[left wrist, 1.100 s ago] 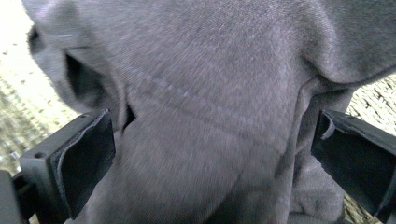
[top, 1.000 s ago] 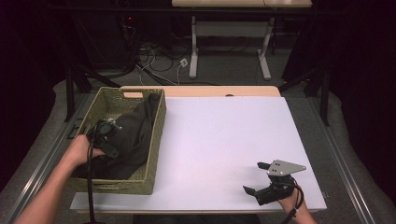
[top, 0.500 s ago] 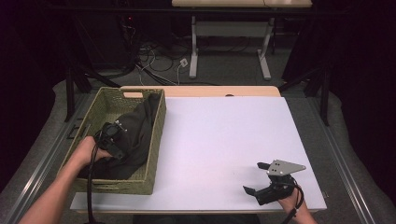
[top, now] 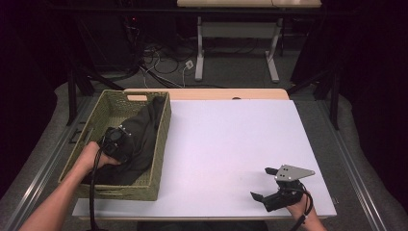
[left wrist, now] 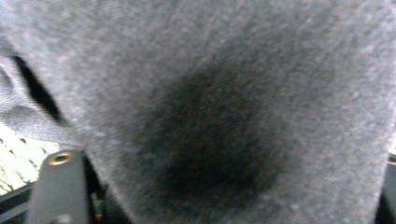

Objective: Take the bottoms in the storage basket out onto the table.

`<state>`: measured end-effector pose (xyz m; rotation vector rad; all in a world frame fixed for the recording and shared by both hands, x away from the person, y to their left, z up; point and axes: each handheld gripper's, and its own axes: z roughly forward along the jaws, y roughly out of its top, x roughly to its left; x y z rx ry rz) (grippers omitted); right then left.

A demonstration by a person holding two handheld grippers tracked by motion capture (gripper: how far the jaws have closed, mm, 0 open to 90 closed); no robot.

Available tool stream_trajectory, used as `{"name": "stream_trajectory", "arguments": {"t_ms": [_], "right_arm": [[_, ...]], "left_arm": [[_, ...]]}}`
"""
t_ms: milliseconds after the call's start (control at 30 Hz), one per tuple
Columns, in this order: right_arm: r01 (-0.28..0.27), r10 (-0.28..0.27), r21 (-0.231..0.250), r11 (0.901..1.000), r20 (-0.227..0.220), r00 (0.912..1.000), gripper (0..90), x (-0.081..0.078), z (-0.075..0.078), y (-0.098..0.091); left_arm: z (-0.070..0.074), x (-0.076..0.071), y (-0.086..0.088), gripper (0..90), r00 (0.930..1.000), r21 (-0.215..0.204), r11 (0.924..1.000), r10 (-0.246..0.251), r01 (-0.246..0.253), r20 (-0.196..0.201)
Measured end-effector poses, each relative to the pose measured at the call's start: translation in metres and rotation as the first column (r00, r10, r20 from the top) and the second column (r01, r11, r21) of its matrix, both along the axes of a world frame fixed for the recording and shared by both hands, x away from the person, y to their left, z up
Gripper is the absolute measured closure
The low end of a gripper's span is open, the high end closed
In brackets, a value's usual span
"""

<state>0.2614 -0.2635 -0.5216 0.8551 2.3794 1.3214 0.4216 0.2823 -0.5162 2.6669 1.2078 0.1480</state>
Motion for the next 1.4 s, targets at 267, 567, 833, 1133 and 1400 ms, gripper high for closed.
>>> {"name": "stream_trajectory", "arguments": {"t_ms": [267,567,833,1133,1400], "right_arm": [[0.005,-0.005,-0.005,1.0000,-0.007,1.0000,0.5,-0.001,0.000,0.001],[0.002,-0.002,-0.001,1.0000,0.000,1.0000,0.5,-0.001,-0.001,0.001],[-0.003,0.003,-0.008,1.0000,-0.003,1.0000,0.6,-0.001,0.000,0.001],[0.007,-0.007,-0.002,1.0000,-0.009,0.9999,0.6,-0.002,0.000,0.000],[-0.002,0.002,0.002,1.0000,0.000,1.0000,0.6,0.000,0.000,0.000]], "left_arm": [[0.003,-0.003,0.005,49.3,0.9993,-0.033,0.9993,-0.016,0.017,0.035],[0.008,-0.007,0.013,54.3,0.9961,-0.069,0.9966,-0.039,0.044,0.079],[0.011,-0.012,0.017,55.9,0.9930,-0.099,0.9932,-0.050,0.061,0.107],[0.016,-0.016,0.021,58.1,0.9890,-0.130,0.9880,-0.065,0.083,0.133],[0.021,-0.019,0.025,59.9,0.9870,-0.166,0.9810,-0.077,0.101,0.141]]}}
